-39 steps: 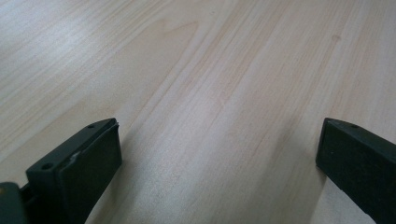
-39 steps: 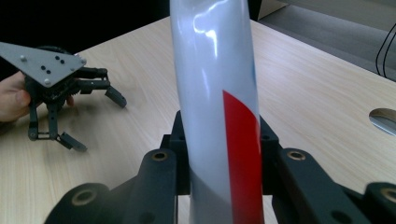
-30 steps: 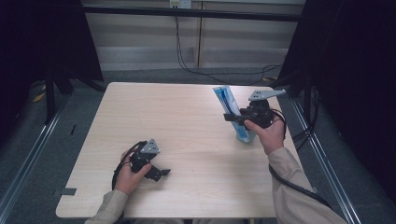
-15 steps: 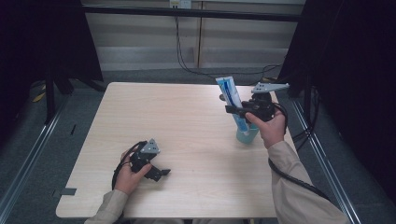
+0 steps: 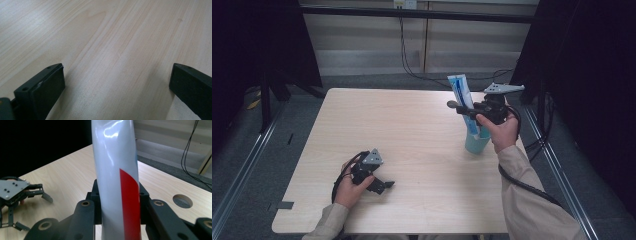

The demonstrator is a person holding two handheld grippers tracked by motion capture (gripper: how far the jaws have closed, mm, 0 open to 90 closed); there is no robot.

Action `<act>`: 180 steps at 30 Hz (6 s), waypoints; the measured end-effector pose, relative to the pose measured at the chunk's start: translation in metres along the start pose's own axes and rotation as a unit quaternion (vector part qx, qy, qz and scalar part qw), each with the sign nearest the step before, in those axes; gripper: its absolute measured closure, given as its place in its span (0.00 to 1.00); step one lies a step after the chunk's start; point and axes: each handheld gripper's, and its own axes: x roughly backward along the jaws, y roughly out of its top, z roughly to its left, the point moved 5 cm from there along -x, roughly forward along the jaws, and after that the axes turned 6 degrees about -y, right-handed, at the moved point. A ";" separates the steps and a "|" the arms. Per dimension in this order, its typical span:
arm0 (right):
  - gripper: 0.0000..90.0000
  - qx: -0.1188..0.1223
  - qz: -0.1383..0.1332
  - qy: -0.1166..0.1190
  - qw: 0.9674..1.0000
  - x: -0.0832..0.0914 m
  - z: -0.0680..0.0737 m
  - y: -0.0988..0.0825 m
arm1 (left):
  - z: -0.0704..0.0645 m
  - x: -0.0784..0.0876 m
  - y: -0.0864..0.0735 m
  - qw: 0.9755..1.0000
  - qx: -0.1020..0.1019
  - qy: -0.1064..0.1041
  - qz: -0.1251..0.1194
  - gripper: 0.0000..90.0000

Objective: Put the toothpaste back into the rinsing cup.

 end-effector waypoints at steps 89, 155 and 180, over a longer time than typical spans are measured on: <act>0.74 -0.031 -0.009 -0.087 0.996 -0.015 -0.063 -0.057 | 0.000 0.000 0.000 1.000 0.000 -0.001 0.001 0.00; 0.56 -0.015 0.026 -0.095 0.995 -0.006 -0.061 -0.072 | 0.000 0.000 0.000 1.000 -0.001 0.000 0.002 0.00; 0.29 -0.016 0.041 -0.085 0.995 -0.005 -0.057 -0.070 | 0.000 0.000 0.000 1.000 -0.001 0.000 0.002 0.00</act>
